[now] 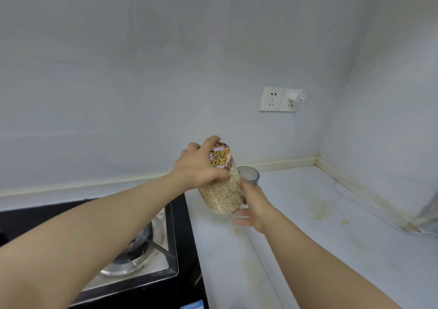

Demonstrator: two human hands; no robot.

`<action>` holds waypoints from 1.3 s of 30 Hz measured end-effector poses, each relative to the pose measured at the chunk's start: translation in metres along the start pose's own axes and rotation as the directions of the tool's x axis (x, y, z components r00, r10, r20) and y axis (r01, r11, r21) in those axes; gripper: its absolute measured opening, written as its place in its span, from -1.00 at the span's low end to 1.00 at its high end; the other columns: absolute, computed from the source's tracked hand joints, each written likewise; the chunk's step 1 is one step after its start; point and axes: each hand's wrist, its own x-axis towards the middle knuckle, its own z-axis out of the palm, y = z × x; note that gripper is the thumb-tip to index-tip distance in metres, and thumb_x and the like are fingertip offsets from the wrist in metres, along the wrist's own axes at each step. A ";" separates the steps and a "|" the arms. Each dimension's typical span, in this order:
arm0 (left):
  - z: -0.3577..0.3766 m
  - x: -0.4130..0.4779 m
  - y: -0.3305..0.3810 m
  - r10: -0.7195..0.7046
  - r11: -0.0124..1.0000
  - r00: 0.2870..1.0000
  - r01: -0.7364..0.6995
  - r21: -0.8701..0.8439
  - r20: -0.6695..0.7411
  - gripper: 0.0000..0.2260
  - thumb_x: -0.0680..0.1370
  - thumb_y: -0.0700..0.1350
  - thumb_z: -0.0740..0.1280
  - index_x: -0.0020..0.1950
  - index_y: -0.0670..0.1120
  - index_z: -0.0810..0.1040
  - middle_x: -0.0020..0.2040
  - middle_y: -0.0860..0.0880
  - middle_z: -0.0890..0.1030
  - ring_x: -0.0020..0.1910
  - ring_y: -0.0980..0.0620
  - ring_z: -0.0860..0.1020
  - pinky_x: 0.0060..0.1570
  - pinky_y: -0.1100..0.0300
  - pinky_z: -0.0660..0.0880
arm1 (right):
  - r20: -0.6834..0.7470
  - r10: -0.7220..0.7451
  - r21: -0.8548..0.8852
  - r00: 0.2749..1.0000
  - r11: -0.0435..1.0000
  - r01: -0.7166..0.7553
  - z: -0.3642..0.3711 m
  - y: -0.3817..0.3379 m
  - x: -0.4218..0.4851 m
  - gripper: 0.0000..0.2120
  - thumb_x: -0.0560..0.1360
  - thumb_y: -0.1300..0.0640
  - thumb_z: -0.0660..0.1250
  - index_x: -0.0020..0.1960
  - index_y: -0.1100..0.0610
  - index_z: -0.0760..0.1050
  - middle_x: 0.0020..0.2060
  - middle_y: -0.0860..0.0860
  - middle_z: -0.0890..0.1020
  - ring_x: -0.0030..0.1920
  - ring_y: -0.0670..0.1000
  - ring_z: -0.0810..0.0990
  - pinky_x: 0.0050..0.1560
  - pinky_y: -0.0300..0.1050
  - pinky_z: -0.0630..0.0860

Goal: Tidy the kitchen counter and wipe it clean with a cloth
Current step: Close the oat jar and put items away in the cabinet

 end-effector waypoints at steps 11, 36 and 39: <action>-0.027 -0.141 0.018 -0.119 0.985 0.984 0.101 -0.143 -0.129 -0.18 0.16 0.14 0.45 0.38 0.19 0.22 0.16 -0.08 0.35 0.18 -0.11 0.40 0.22 0.09 0.40 | 0.248 0.049 0.254 0.967 0.961 -0.114 0.026 0.036 -0.067 -0.46 0.50 -0.25 0.12 0.27 0.12 0.42 0.06 0.15 0.61 -0.01 0.16 0.62 -0.25 0.02 0.61; -0.291 -0.545 -0.229 -0.563 0.822 0.624 0.492 -0.287 -0.542 -0.23 0.00 0.24 0.40 0.20 0.24 0.31 0.17 -0.04 0.48 0.12 -0.06 0.50 0.18 -0.05 0.48 | 0.772 0.103 -0.071 0.627 0.995 -0.077 0.495 0.139 -0.343 -0.19 0.22 -0.27 0.38 0.41 -0.05 0.28 0.20 0.16 0.56 0.06 0.25 0.63 -0.12 0.31 0.56; -0.325 -0.601 -0.271 -0.584 0.799 0.560 0.527 -0.291 -0.588 -0.19 0.00 0.23 0.38 0.25 0.20 0.33 0.17 0.01 0.48 0.11 -0.03 0.50 0.19 -0.05 0.46 | 0.794 0.139 -0.130 0.592 0.990 -0.058 0.553 0.155 -0.398 -0.19 0.23 -0.28 0.33 0.40 0.02 0.29 0.21 0.17 0.53 0.05 0.22 0.62 -0.24 0.20 0.60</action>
